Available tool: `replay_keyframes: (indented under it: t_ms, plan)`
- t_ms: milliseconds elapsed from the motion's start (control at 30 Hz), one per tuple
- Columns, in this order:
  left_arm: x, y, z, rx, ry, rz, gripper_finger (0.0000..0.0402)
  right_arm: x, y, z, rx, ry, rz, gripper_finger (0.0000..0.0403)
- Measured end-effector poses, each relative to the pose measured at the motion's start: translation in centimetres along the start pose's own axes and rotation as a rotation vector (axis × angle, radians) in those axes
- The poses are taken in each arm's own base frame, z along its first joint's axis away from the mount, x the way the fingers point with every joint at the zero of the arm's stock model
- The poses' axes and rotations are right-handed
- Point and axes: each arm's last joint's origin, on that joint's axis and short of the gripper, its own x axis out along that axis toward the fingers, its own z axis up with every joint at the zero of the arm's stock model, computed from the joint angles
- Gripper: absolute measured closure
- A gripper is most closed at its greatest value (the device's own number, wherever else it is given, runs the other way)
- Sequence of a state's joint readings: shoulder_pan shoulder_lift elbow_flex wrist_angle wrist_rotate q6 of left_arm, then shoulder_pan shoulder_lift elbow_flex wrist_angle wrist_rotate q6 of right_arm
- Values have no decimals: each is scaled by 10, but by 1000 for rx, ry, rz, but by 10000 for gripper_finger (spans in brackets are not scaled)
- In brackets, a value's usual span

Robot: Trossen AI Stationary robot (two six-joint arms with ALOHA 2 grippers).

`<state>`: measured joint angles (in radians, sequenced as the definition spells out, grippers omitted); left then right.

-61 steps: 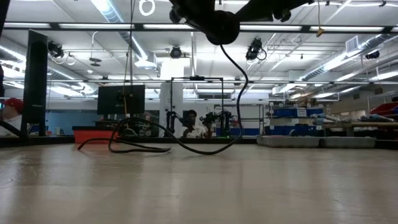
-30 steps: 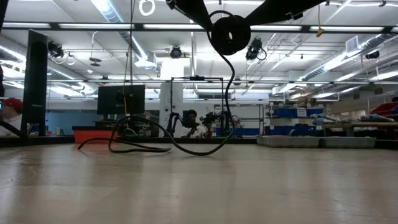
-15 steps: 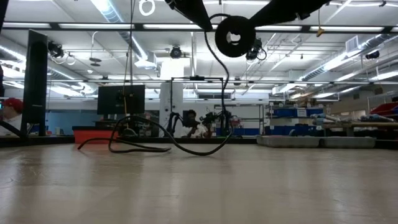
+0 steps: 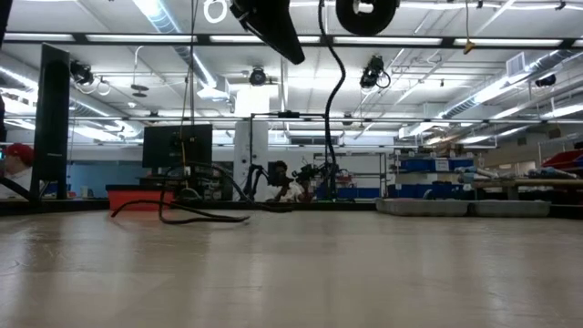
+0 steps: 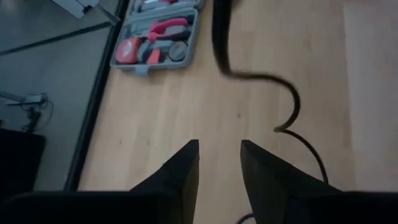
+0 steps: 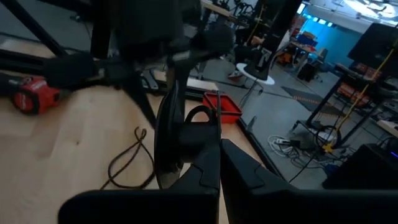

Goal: Coil cords
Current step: Coil the black wire onto the black spool

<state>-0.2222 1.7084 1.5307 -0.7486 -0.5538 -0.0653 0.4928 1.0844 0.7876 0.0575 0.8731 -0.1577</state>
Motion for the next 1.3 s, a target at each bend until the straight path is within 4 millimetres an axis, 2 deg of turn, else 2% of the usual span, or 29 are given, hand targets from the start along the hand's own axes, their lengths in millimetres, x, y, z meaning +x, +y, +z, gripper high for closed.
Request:
replay_keyframes:
  t_ms: [233, 400, 667, 767, 1133, 1233, 1300]
  plan:
    - [8, -19, -5, -58, -79, -38, 280, -6, 0, 0, -9, 6, -29, 403]
    - [18, -24, -13, -142, -110, -46, 280, -7, -2, 0, -29, 15, -92, 403]
    - [35, -34, -25, -227, -207, -65, 279, -9, -6, 2, -16, 6, -99, 403]
    - [40, -36, -30, -237, -220, -66, 279, -9, -6, 2, -13, 5, -99, 403]
    - [46, -38, -28, -212, -265, -47, 280, -8, -5, 7, 29, -26, -102, 403]
    - [49, -38, -29, -220, -264, -22, 292, -8, -5, 7, 39, -32, -102, 403]
    - [50, -37, -29, -218, -258, -20, 320, -8, -5, 8, 44, -36, -104, 403]
